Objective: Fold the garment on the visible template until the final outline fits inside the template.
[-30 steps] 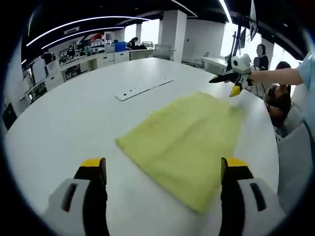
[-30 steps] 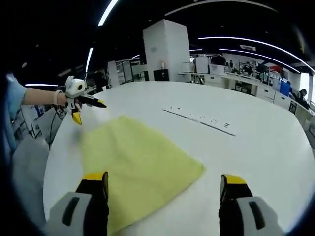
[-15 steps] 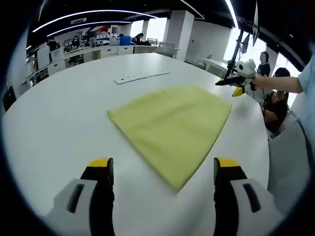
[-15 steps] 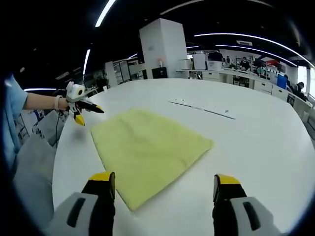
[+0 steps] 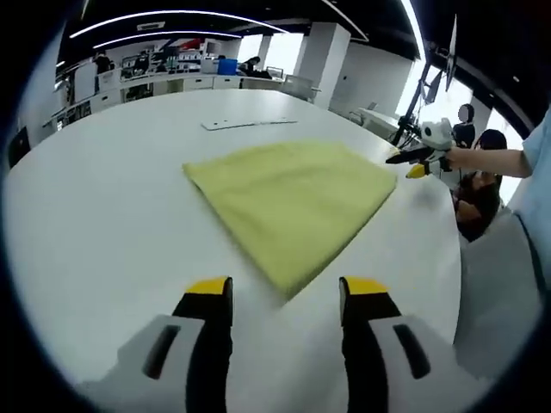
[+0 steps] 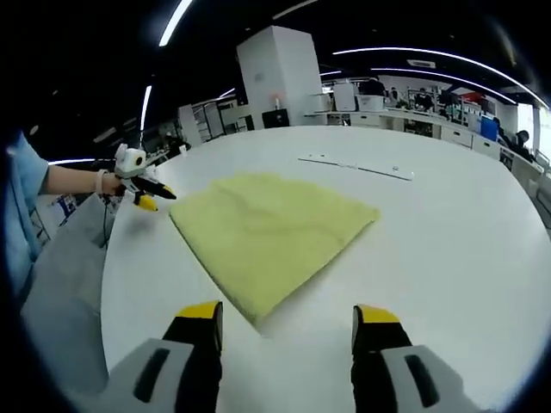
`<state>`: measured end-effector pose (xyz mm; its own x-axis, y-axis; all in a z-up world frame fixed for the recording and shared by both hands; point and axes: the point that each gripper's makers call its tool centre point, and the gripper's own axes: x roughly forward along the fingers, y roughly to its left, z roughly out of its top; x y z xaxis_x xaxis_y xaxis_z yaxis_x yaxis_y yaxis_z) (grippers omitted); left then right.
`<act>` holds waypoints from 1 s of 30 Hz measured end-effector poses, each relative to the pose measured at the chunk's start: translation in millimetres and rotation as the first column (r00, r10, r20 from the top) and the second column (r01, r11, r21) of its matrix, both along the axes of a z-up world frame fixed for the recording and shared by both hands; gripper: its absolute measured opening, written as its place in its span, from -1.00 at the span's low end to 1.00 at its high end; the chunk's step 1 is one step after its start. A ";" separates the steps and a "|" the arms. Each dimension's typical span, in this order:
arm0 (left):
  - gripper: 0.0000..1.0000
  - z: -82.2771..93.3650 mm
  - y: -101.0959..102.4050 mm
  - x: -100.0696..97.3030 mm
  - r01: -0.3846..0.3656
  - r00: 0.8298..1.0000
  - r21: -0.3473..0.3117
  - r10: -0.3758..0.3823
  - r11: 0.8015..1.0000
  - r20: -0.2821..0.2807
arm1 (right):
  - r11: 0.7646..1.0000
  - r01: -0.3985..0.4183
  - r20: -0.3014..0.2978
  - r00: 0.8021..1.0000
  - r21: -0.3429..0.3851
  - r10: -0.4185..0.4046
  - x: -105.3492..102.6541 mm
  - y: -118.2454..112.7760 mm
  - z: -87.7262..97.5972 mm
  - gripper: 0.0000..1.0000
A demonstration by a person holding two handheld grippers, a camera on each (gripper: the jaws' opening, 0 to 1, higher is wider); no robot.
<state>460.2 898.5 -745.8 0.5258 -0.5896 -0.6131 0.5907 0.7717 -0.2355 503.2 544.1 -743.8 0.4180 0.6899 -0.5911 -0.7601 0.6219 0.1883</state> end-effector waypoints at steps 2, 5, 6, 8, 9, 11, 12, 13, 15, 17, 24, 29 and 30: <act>-0.20 -3.0 -1.2 -1.3 -0.007 1.000 -0.006 0.007 1.000 -0.009 | 1.000 -0.005 -0.014 1.000 -0.003 0.004 -5.1 1.4 -5.3 0.05; -0.32 -4.6 -1.8 -0.5 -0.022 1.000 0.000 0.022 1.000 -0.003 | 1.000 -0.021 -0.028 0.999 -0.003 0.021 -11.7 4.7 -11.8 -0.05; -0.36 -2.9 -3.4 0.6 -0.031 1.000 -0.015 0.031 0.999 0.001 | 1.000 -0.024 -0.029 0.999 -0.006 0.024 -12.4 5.3 -13.2 -0.10; -0.43 -5.1 -3.9 1.7 -0.044 0.999 -0.019 0.044 0.999 -0.005 | 1.000 -0.020 -0.030 0.999 -0.019 0.019 -12.8 5.6 -17.7 -0.24; -0.46 -6.5 -4.3 2.1 -0.046 0.999 -0.023 0.045 0.999 -0.007 | 1.000 -0.025 -0.022 0.999 -0.016 0.025 -13.4 6.3 -17.6 -0.32; -0.48 -10.9 -3.2 3.3 -0.059 0.998 -0.019 0.058 0.998 -0.019 | 1.000 -0.024 0.002 1.000 -0.017 0.024 -11.8 6.9 -16.1 -0.57; -0.51 -11.5 -3.2 3.3 -0.061 0.998 -0.020 0.061 0.998 -0.020 | 1.000 -0.019 0.004 1.000 -0.013 0.019 -11.3 7.9 -16.1 -0.67; -0.54 -11.9 -3.1 2.7 -0.062 0.998 -0.022 0.062 0.998 -0.023 | 1.000 -0.022 0.003 1.000 -0.011 0.022 -10.6 8.3 -17.1 -0.74; -0.62 -12.4 -2.0 2.7 -0.066 0.998 -0.019 0.066 0.998 -0.022 | 0.999 -0.035 0.006 0.999 -0.020 0.035 -12.2 11.6 -19.4 -0.77; -0.68 -12.5 -0.6 2.3 -0.072 0.997 -0.024 0.072 0.997 -0.028 | 0.999 -0.031 0.006 0.999 -0.008 0.031 -11.8 13.6 -18.0 -0.77; -1.00 -12.6 2.8 0.9 -0.074 0.997 -0.029 0.073 0.997 -0.038 | 0.997 -0.070 0.038 0.997 -0.013 0.070 -13.3 19.3 -15.9 -1.00; -1.00 -12.2 4.3 -1.3 -0.066 0.997 -0.026 0.065 0.997 -0.045 | 0.993 -0.115 0.067 0.991 -0.026 0.117 -15.8 16.1 -9.3 -1.00; -1.00 -12.2 4.0 -2.6 -0.068 0.997 -0.031 0.066 0.997 -0.051 | 0.993 -0.117 0.064 0.991 -0.008 0.117 -14.3 13.1 -8.2 -1.00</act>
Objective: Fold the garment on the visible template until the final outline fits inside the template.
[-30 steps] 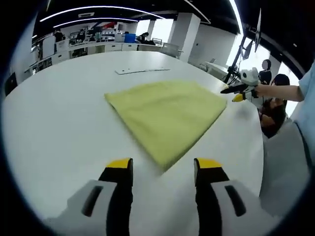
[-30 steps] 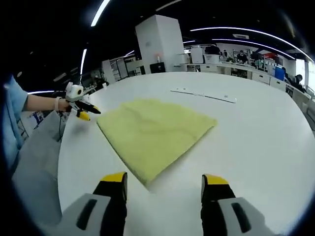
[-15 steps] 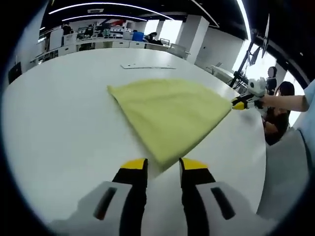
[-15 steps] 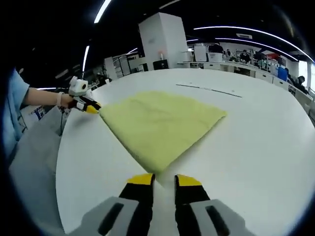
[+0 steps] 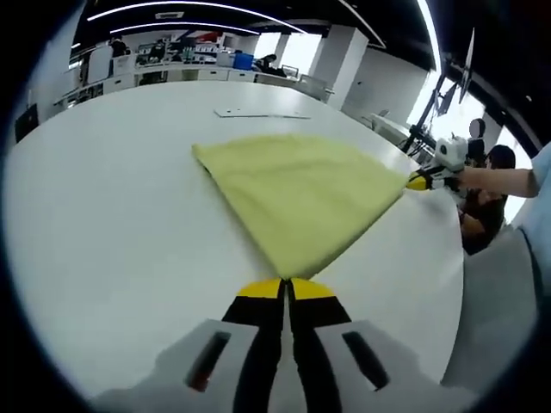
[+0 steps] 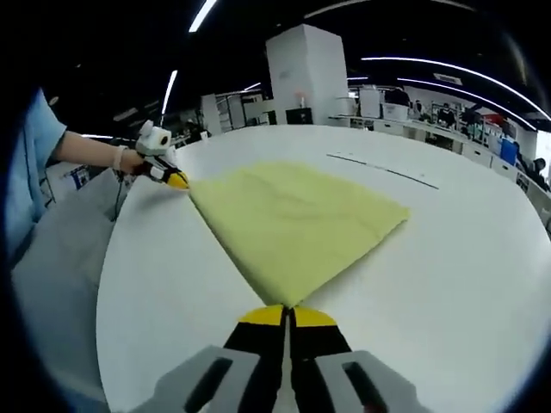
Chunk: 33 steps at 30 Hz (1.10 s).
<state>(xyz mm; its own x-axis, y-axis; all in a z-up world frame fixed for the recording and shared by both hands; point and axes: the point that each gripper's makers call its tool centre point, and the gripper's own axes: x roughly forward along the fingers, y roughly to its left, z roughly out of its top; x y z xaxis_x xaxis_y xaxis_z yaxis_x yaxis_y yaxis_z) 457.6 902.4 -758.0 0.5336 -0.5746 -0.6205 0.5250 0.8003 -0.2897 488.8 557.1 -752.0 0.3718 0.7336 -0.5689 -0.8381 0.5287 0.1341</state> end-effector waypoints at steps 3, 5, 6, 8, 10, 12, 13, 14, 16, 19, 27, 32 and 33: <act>-1.00 -0.7 1.1 -1.8 0.006 1.000 0.009 -0.006 1.000 0.001 | 1.000 -0.008 0.008 1.000 -0.006 0.009 0.1 -3.5 1.5 -1.00; -1.00 -1.8 0.4 -4.6 0.006 1.000 -0.003 -0.007 1.000 -0.015 | 1.000 -0.012 0.000 1.000 -0.008 0.012 -1.6 -4.1 0.5 -1.00; -1.00 -2.8 0.5 -5.9 0.008 1.000 -0.001 -0.008 1.000 -0.018 | 1.000 -0.014 -0.006 1.000 -0.007 0.014 -2.7 -4.0 0.1 -1.00; -1.00 -3.6 -0.8 -10.0 0.019 1.000 0.005 -0.019 1.000 -0.019 | 1.000 -0.013 -0.012 1.000 -0.007 0.013 -4.2 -3.6 -0.3 -1.00; -1.00 -4.0 -1.2 -12.9 0.023 1.000 0.008 -0.023 1.000 -0.020 | 1.000 -0.014 -0.016 1.000 -0.009 0.014 -6.9 -3.2 -0.7 -1.00; -1.00 -5.3 -0.2 -17.6 0.021 0.999 0.007 -0.021 1.000 -0.030 | 1.000 -0.015 -0.017 1.000 -0.011 0.014 -8.6 -3.6 -1.5 -1.00; -1.00 -5.7 0.0 -19.8 0.019 0.999 0.005 -0.019 1.000 -0.032 | 1.000 -0.015 -0.017 1.000 -0.011 0.014 -10.0 -3.7 -1.8 -1.00; -1.00 -8.0 1.6 -23.8 0.019 0.999 0.013 -0.018 1.000 -0.041 | 1.000 -0.013 -0.019 1.000 -0.013 0.012 -11.0 -4.6 -2.8 -1.00; -1.00 -8.5 3.4 -30.8 0.021 0.999 0.015 -0.021 1.000 -0.044 | 1.000 -0.008 -0.029 1.000 -0.008 0.007 -14.3 -5.1 -2.9 -1.00; -1.00 -6.7 2.8 -35.4 0.017 0.999 0.004 -0.017 1.000 -0.037 | 1.000 -0.012 -0.023 1.000 -0.010 0.012 -18.3 -4.9 -3.0 -1.00; -0.94 5.3 3.0 -15.0 -0.013 0.999 0.008 0.013 1.000 0.039 | 1.000 -0.004 -0.034 0.999 -0.013 0.004 -17.6 -7.3 -4.7 -1.00; -0.75 0.0 -5.7 -11.5 0.012 1.000 0.015 -0.013 1.000 0.024 | 1.000 0.001 -0.038 0.999 -0.012 -0.001 -18.8 -6.4 -3.8 -1.00; -0.80 -0.7 -7.1 -11.0 0.012 1.000 0.011 -0.012 1.000 0.016 | 1.000 0.001 -0.038 0.999 -0.013 -0.001 -18.9 -6.2 -3.8 -1.00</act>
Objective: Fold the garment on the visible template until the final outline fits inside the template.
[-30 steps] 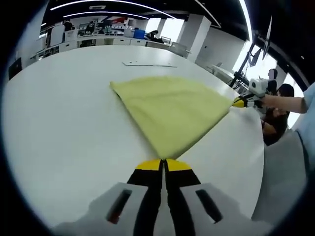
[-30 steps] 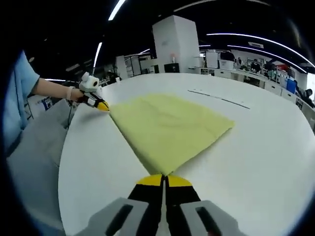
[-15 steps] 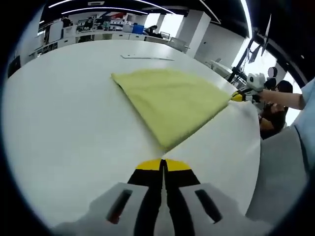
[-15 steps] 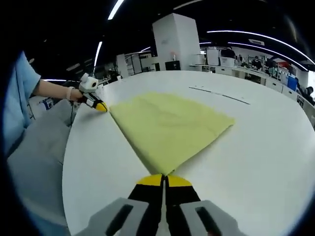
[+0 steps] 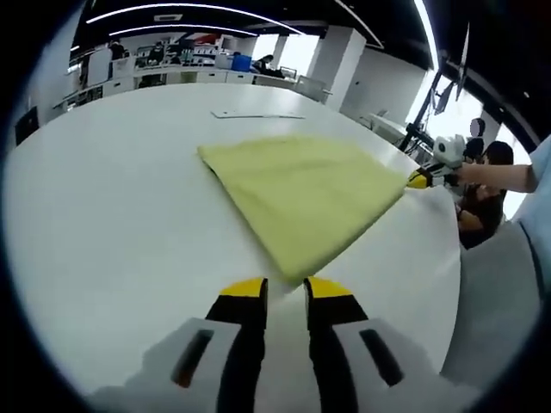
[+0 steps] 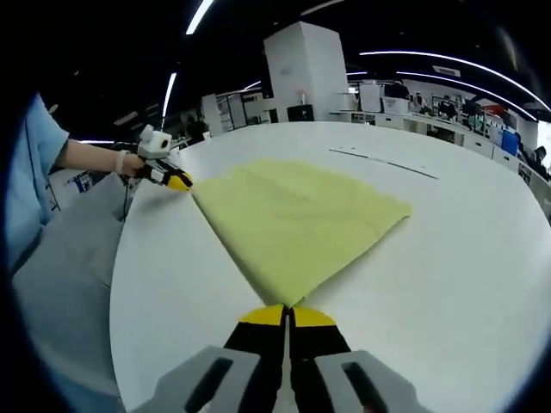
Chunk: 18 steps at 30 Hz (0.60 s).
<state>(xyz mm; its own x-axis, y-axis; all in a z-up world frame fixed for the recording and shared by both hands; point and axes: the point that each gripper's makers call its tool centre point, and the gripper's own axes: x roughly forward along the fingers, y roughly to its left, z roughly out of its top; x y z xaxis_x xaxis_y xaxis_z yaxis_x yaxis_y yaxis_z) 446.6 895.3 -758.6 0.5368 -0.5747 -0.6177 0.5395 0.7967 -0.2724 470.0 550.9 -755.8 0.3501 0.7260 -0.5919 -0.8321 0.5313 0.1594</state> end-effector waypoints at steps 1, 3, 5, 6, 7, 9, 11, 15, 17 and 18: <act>-0.88 0.5 -2.9 0.4 0.001 1.000 -0.008 -0.001 1.000 0.001 | 1.000 0.000 -0.002 1.000 -0.001 0.000 -0.2 0.1 -0.2 -1.00; -1.00 1.9 -7.5 0.6 -0.002 1.000 -0.024 0.002 1.000 -0.004 | 1.000 0.003 -0.006 1.000 -0.003 -0.003 -0.2 -0.2 -0.5 -1.00; -1.00 1.9 -8.9 -1.8 -0.001 1.000 -0.029 0.001 1.000 -0.019 | 1.000 0.006 -0.005 1.000 -0.007 -0.006 0.7 -1.8 -0.7 -1.00; -1.00 2.0 -8.5 -3.0 0.000 1.000 -0.027 -0.001 1.000 -0.019 | 1.000 0.007 -0.005 1.000 -0.007 -0.007 0.8 -2.7 -0.8 -1.00; -1.00 2.1 -6.6 -5.1 0.001 1.000 -0.023 -0.001 1.000 -0.019 | 1.000 0.013 -0.007 1.000 -0.005 -0.013 0.7 -3.8 -0.6 -1.00; -1.00 3.1 -4.1 -8.3 -0.009 1.000 -0.031 0.008 0.999 -0.021 | 1.000 0.017 -0.009 1.000 -0.003 -0.017 -0.4 -4.6 -0.3 -1.00; -1.00 3.5 -4.4 -11.7 -0.011 1.000 -0.037 0.010 0.999 -0.025 | 1.000 0.016 -0.014 1.000 -0.002 -0.017 -3.5 -4.4 -0.8 -1.00; -1.00 2.3 -6.0 -19.1 -0.009 1.000 -0.032 0.008 0.999 -0.026 | 1.000 0.020 -0.017 1.000 0.002 -0.020 -9.7 -4.1 -0.9 -1.00; -1.00 2.5 -6.4 -21.7 -0.018 0.999 -0.042 0.017 0.999 -0.028 | 1.000 0.021 -0.014 1.000 0.002 -0.021 -12.5 -4.6 -0.3 -1.00; -1.00 2.4 -7.3 -24.9 -0.013 1.000 -0.040 0.011 0.999 -0.027 | 1.000 0.023 -0.016 1.000 0.003 -0.023 -13.3 -6.1 -0.7 -1.00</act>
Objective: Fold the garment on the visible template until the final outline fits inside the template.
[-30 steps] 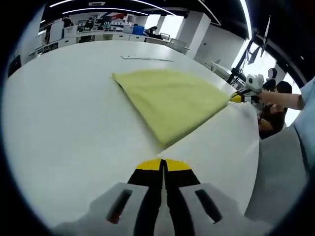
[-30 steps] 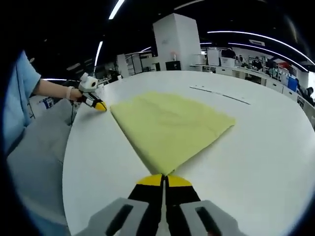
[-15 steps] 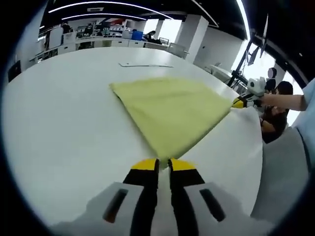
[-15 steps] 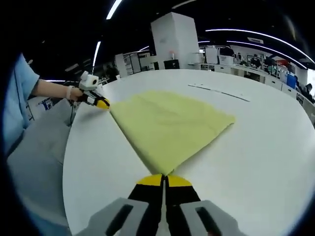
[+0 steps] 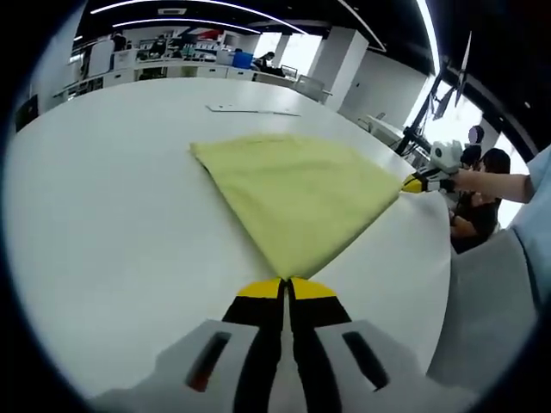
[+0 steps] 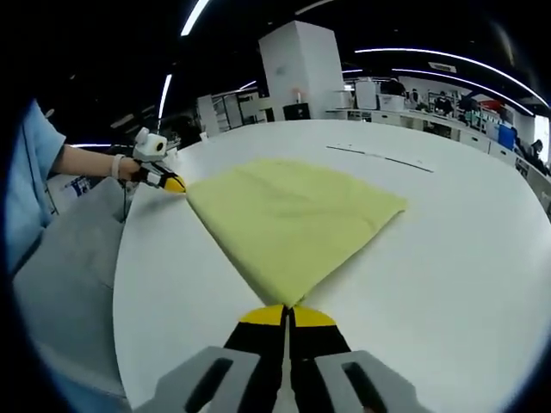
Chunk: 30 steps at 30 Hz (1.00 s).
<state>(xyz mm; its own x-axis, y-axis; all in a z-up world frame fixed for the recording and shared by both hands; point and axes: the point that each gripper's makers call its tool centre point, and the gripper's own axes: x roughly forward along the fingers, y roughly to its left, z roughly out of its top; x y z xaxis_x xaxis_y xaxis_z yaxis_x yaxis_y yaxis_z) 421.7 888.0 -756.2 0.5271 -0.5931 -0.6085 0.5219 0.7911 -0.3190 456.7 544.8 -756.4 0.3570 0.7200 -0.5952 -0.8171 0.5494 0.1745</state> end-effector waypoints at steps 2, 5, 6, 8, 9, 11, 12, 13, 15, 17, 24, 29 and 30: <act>-1.00 -1.0 -0.1 -5.3 0.000 1.000 0.002 0.000 1.000 -0.006 | 1.000 0.000 -0.008 1.000 0.005 0.000 -2.7 -2.4 -0.9 -1.00; -1.00 -2.0 -1.2 -13.3 -0.003 1.000 0.001 0.003 1.000 -0.010 | 1.000 0.009 -0.023 1.000 0.016 -0.009 -9.8 -4.9 -2.4 -1.00; -1.00 -2.5 -1.1 -16.0 -0.012 1.000 -0.006 0.012 1.000 -0.014 | 1.000 0.013 -0.028 1.000 0.019 -0.012 -11.2 -5.0 -2.5 -1.00; -1.00 -2.4 -0.9 -20.6 -0.020 1.000 -0.008 0.020 1.000 -0.012 | 1.000 0.009 -0.033 0.999 0.024 -0.008 -17.3 -6.7 -4.0 -1.00; -1.00 -2.6 -1.4 -24.6 -0.023 1.000 -0.013 0.023 1.000 -0.013 | 1.000 0.009 -0.036 0.999 0.026 -0.008 -20.5 -7.5 -5.5 -1.00; -1.00 -3.3 -1.4 -31.4 -0.023 1.000 -0.011 0.023 1.000 -0.017 | 1.000 0.009 -0.048 0.999 0.026 -0.008 -25.0 -8.3 -7.6 -1.00; -1.00 -3.2 -1.0 -33.1 -0.027 0.999 -0.015 0.027 1.000 -0.019 | 1.000 0.011 -0.051 0.999 0.027 -0.010 -26.3 -8.3 -7.7 -1.00; -1.00 -2.9 -0.4 -34.9 -0.034 0.999 -0.021 0.034 0.999 -0.024 | 0.999 0.014 -0.053 0.999 0.030 -0.012 -28.5 -7.9 -7.0 -1.00; -1.00 -2.2 1.6 -34.5 -0.055 0.998 -0.031 0.054 0.998 -0.026 | 0.999 0.012 -0.053 0.999 0.033 -0.011 -29.3 -6.9 -7.0 -1.00; -1.00 -1.8 1.1 -33.9 -0.059 0.998 -0.036 0.059 0.998 -0.023 | 0.999 0.015 -0.064 0.998 0.030 -0.013 -29.9 -6.1 -9.0 -1.00; -0.84 5.1 8.4 -28.7 -0.107 0.994 -0.018 0.107 0.994 0.028 | 0.997 0.058 -0.048 0.997 0.048 -0.056 -21.0 -8.6 4.2 -1.00; -0.50 31.3 12.7 -24.4 -0.141 0.982 -0.048 0.146 0.989 0.123 | 0.992 0.096 0.010 0.995 0.077 -0.097 -13.1 -16.4 23.5 -0.81; -0.41 35.3 13.9 -23.6 -0.149 0.978 -0.051 0.155 0.987 0.139 | 0.991 0.103 0.012 0.995 0.087 -0.104 -13.0 -16.6 26.3 -0.70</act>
<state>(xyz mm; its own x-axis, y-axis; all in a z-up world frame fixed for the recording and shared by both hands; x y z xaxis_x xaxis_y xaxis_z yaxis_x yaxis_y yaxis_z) 398.1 901.9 -720.9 0.6927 -0.5217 -0.4980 0.4388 0.8528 -0.2831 443.7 528.3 -730.1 0.4412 0.7269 -0.5263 -0.7599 0.6146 0.2118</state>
